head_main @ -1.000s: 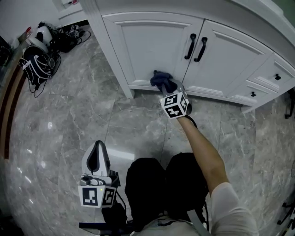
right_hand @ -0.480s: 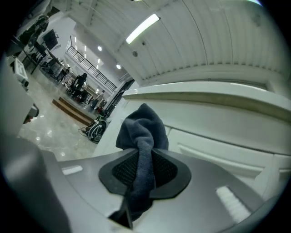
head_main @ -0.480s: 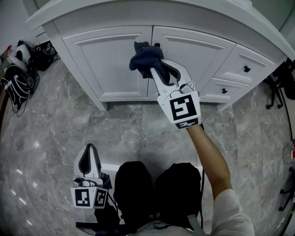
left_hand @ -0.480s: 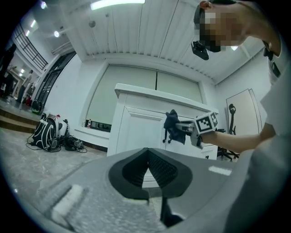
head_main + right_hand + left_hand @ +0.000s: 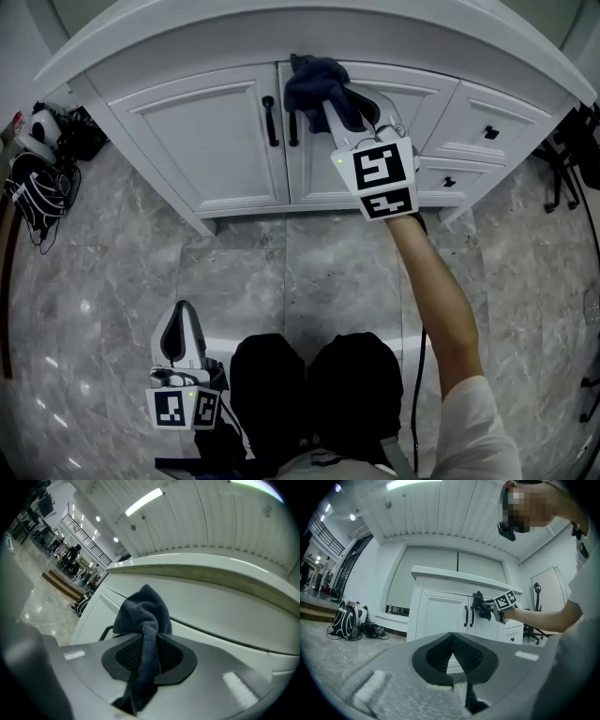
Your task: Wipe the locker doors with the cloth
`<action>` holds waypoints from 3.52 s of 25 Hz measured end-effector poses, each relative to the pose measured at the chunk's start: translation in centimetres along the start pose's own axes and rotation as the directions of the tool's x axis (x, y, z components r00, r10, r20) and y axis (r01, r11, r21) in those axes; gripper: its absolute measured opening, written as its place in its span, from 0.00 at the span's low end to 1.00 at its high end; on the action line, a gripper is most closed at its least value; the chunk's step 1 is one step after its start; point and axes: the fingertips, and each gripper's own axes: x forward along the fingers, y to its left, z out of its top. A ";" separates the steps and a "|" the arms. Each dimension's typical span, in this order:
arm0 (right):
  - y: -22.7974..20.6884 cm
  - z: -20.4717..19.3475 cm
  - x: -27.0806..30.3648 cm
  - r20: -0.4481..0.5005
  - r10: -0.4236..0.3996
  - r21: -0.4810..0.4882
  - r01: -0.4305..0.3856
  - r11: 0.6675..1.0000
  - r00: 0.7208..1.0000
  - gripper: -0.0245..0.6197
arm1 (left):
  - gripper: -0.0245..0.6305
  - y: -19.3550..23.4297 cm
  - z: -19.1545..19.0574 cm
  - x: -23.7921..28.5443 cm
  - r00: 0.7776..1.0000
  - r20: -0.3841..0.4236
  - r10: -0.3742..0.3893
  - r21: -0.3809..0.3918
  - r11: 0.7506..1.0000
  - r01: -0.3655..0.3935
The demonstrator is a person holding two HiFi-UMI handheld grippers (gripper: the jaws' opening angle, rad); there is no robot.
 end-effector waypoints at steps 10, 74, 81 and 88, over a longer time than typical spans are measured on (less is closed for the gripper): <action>-7.6 -3.9 -4.7 -0.094 -0.131 -0.043 0.128 0.991 0.987 0.15 | 0.04 -0.6 0.0 0.6 1.000 -0.001 -0.013 0.007 1.000 0.013; 6.0 -10.2 0.1 -0.129 -0.082 0.197 0.107 0.975 0.988 0.15 | 0.04 1.0 -0.5 -1.0 1.000 -0.003 0.014 0.008 1.000 -0.014; 4.4 -11.7 -1.0 -0.160 -0.085 0.161 0.111 0.981 0.983 0.15 | 0.04 0.3 -0.1 -0.7 1.000 0.003 0.008 0.015 1.000 -0.008; 0.9 -13.8 -3.2 -0.196 -0.124 0.117 0.149 0.982 0.973 0.15 | 0.04 -1.0 -0.2 -0.1 1.000 -0.005 -0.010 0.022 1.000 0.010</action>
